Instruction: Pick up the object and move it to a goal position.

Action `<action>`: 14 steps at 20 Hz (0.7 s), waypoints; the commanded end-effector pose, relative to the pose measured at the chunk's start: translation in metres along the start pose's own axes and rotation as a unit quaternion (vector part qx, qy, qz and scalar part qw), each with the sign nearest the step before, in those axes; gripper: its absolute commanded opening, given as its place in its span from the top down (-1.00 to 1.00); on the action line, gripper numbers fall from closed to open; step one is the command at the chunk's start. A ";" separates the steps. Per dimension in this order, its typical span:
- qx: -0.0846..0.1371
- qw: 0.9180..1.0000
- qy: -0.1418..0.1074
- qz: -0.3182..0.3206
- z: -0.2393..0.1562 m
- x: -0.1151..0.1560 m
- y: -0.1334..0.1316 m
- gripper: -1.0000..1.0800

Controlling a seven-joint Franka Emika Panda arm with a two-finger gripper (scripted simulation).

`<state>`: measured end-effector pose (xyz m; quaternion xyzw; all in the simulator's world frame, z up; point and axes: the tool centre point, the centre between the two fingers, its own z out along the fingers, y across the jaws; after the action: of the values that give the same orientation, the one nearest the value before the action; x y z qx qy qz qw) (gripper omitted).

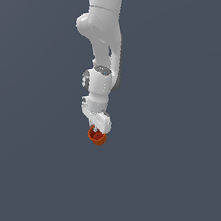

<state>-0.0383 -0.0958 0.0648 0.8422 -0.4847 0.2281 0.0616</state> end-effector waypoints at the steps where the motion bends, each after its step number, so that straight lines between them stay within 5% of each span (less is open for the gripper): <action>1: 0.000 1.000 0.000 0.000 0.000 0.000 0.000 1.00; 14: 0.000 1.000 0.000 0.001 0.000 0.004 -0.005 1.00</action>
<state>-0.0350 -0.0965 0.0655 0.8420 -0.4850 0.2280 0.0619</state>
